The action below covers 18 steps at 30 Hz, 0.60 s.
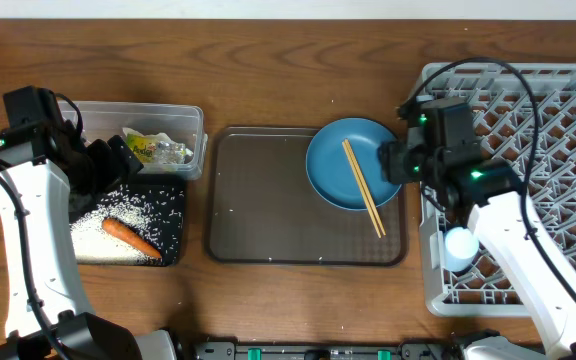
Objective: Sort waste into correct bins and load items into the dishwasher rack
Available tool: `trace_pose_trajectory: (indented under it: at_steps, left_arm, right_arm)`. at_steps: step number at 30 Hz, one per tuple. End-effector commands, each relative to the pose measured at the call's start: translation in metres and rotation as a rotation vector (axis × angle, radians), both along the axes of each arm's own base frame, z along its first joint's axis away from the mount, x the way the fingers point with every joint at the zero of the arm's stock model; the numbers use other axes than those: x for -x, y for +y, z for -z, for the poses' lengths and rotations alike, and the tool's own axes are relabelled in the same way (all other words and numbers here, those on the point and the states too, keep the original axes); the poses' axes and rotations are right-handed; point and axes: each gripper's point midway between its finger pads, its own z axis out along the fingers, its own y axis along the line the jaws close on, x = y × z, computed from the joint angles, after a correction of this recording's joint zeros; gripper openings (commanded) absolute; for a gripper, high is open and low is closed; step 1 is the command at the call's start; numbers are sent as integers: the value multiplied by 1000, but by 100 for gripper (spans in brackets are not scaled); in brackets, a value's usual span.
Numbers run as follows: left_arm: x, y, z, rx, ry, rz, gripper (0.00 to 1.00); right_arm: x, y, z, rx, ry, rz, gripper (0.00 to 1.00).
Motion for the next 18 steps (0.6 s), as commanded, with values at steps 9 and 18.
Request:
trace_pose_trajectory:
  at_steps: [9,18]
  left_arm:
    - [1,2,-8,-14,-20,0,98]
    - [1,2,-8,-14,-20,0,98]
  right_arm:
    - [23,49,19,-34,79,-124,49]
    - [27,64,74,40,197,-168,47]
